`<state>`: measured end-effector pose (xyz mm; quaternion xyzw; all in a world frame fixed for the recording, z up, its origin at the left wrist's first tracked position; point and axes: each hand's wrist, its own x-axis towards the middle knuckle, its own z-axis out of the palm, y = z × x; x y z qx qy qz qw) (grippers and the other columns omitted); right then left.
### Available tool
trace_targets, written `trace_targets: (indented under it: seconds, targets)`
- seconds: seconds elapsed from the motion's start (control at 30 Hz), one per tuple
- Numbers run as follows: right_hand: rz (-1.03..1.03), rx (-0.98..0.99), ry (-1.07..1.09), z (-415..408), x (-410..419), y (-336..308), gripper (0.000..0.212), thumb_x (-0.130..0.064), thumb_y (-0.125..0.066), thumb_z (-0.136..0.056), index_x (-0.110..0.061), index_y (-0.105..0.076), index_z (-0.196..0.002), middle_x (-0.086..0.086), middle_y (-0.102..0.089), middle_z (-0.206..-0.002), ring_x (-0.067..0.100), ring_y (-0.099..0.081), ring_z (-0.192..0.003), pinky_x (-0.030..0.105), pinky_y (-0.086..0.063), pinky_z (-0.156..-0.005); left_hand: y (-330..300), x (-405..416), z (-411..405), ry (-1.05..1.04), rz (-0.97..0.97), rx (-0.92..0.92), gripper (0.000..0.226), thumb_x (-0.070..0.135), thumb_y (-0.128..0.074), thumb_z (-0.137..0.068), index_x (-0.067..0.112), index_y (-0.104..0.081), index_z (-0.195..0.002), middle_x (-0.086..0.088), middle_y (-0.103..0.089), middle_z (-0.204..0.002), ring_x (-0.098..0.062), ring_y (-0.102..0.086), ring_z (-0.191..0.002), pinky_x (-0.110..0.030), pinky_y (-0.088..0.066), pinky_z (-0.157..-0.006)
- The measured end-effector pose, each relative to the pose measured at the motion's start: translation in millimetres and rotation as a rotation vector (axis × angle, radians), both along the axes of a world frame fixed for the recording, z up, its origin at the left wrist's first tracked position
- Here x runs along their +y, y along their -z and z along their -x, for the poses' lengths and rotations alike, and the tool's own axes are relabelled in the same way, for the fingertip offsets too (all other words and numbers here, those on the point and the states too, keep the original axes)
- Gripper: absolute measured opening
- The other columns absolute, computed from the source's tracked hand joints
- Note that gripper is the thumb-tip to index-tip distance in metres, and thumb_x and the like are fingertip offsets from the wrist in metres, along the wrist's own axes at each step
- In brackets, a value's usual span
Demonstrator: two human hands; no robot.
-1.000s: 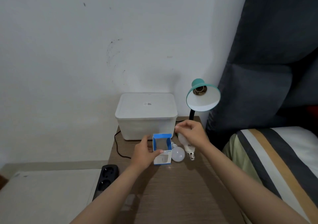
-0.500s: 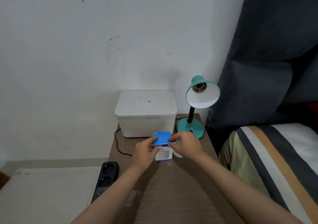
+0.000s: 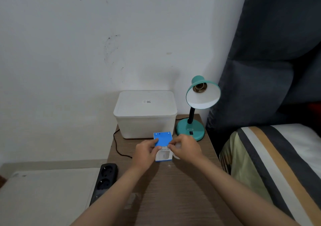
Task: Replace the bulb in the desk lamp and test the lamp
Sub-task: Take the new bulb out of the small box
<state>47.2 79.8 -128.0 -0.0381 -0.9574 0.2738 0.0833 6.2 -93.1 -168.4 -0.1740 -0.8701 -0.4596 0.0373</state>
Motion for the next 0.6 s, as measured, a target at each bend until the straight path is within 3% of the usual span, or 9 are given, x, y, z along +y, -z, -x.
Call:
trace_targets:
  seconds: [0.2, 0.3, 0.4, 0.6]
  targets:
    - [0.108, -0.008, 0.073, -1, 2, -6, 0.018, -0.032, -0.061, -0.084, -0.021, -0.074, -0.092, -0.009, -0.073, -0.093, 0.007, -0.064, -0.087, 0.025, -0.051, -0.071, -4, 0, -4, -0.011, 0.032, -0.015, 0.044, 0.027, -0.066, -0.086, 0.010, -0.057, -0.125, -0.010, -0.063, -0.123, -0.012, -0.065, -0.092, -0.027, -0.058, -0.074]
    - [0.161, -0.008, 0.090, 1, 4, -12, 0.016, -0.027, -0.062, -0.083, -0.023, -0.073, -0.095, -0.011, -0.072, -0.094, 0.003, -0.061, -0.088, 0.018, -0.047, -0.068, -9, -5, -5, -0.033, 0.048, 0.029, 0.032, 0.024, -0.062, -0.089, 0.010, -0.061, -0.118, -0.007, -0.066, -0.115, -0.013, -0.062, -0.097, -0.022, -0.052, -0.075]
    - [0.210, 0.005, 0.102, 5, 4, -23, 0.018, -0.024, -0.064, -0.081, -0.024, -0.071, -0.096, -0.012, -0.071, -0.093, 0.004, -0.062, -0.088, 0.021, -0.049, -0.070, -19, -15, 0, -0.081, 0.049, 0.087, 0.024, 0.022, -0.061, -0.088, 0.011, -0.063, -0.109, -0.002, -0.067, -0.108, -0.016, -0.061, -0.101, -0.024, -0.047, -0.079]
    - [0.309, 0.045, 0.099, 16, -5, -37, 0.011, -0.025, -0.064, -0.082, -0.024, -0.073, -0.089, -0.012, -0.071, -0.084, 0.003, -0.063, -0.084, 0.022, -0.052, -0.074, -42, -40, 12, -0.189, -0.018, 0.091, 0.031, 0.022, -0.060, -0.089, 0.013, -0.057, -0.118, -0.002, -0.055, -0.116, -0.015, -0.059, -0.102, -0.027, -0.047, -0.083]
